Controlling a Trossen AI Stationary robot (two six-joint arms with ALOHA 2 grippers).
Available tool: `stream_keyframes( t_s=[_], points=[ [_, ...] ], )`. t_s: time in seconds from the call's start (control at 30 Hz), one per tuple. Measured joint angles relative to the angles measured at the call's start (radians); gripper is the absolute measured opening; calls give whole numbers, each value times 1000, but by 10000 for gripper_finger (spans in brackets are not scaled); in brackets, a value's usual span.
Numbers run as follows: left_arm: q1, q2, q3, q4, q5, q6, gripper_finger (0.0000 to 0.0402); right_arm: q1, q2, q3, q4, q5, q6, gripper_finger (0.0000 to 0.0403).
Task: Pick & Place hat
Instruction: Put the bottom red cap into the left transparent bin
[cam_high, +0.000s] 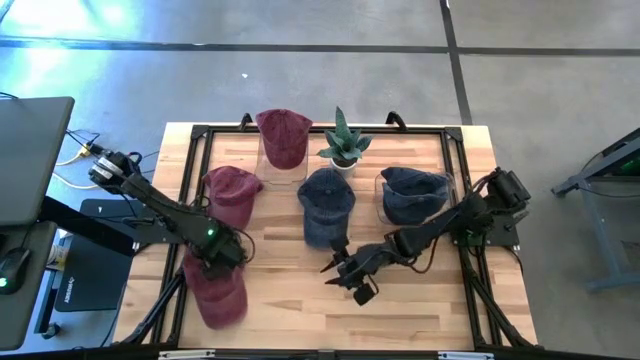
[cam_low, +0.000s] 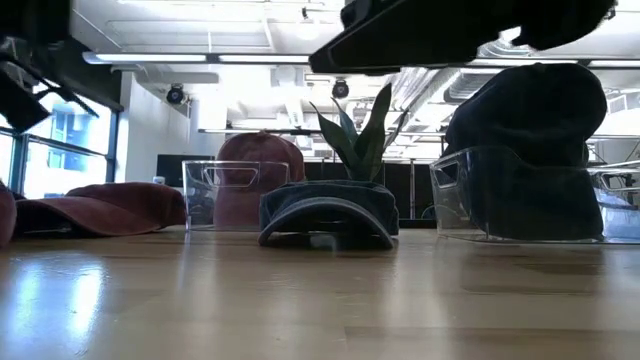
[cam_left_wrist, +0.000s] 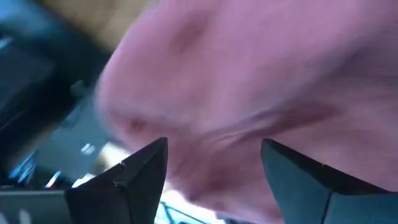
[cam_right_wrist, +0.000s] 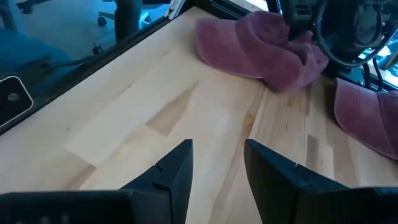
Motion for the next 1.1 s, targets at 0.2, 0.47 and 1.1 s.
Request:
stream_keyframes(
  t_s=[0.2,0.47,1.1],
  points=[
    [-92,27,0,56,-23,-107,255,-77,0,0,11,-99,16,139],
    [-145,71,0,290,48,-162,233,-91,0,0,11,-180,43,139],
    [-143,115,34,215,88,-94,4,-51,0,0,0,-179,35,139]
  ],
)
